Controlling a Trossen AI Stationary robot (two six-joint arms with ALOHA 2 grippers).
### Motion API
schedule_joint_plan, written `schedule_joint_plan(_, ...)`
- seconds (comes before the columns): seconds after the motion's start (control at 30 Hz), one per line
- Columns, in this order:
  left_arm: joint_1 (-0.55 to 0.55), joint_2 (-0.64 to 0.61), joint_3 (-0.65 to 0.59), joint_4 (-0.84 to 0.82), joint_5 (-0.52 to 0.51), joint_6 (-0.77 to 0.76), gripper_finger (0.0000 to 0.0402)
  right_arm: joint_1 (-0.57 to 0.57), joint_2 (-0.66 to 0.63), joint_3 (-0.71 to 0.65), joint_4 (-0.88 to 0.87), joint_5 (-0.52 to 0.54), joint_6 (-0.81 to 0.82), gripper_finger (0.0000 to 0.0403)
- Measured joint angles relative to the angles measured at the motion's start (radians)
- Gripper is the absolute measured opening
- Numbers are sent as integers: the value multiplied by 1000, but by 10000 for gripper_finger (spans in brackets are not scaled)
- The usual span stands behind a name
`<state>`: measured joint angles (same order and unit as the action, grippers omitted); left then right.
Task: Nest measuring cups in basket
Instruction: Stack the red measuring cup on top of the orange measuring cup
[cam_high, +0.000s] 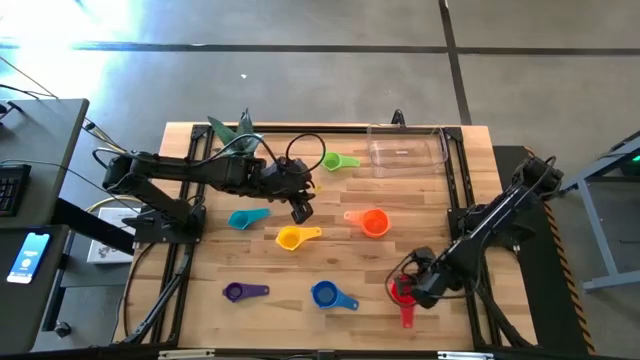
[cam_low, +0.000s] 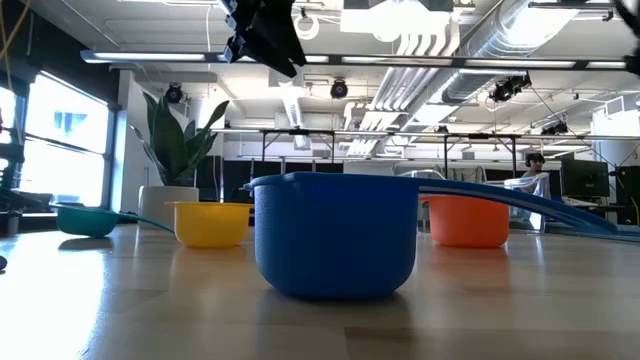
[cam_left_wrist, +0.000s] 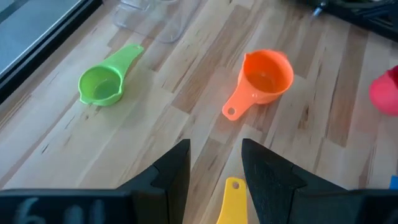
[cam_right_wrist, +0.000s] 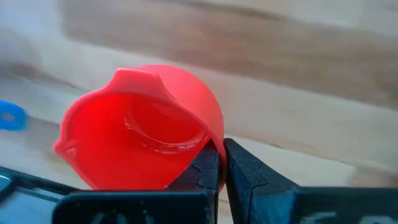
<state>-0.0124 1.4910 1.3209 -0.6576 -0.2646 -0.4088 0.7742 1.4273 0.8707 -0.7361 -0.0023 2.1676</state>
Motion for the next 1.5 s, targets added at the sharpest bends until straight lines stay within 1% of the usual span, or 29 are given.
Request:
schedule_joint_plan(0.27, -1, 0, 0, -1, 1, 0, 133, -151, 5, 15, -27, 74, -80, 1)
schedule_joint_plan(0.37, -1, 0, 0, -1, 40, 0, 133, -207, 30, 15, -46, 43, -128, 1)
schedule_joint_plan(0.47, -1, 0, 0, -2, 84, 0, 133, -253, 57, 15, -21, 21, -178, 1)
schedule_joint_plan(0.67, -2, 0, 0, -2, 109, 52, 133, -319, 88, 15, 8, -27, -264, 1)
schedule_joint_plan(0.77, -2, 0, 0, -2, 109, 60, 133, -338, 98, 15, 9, -58, -295, 1)
schedule_joint_plan(0.87, -2, 0, 0, -2, 109, 63, 133, -346, 101, 15, 9, -63, -311, 1)
schedule_joint_plan(1.1, -2, 0, 0, -3, 109, 63, 133, -349, 101, 15, 2, -75, -300, 1)
schedule_joint_plan(1.3, -2, 0, 0, -3, 109, 63, 133, -349, 101, 15, -3, -81, -282, 14)
schedule_joint_plan(1.5, -2, 0, 0, -3, 109, 63, 133, -349, 101, 15, -28, -103, -281, 17)
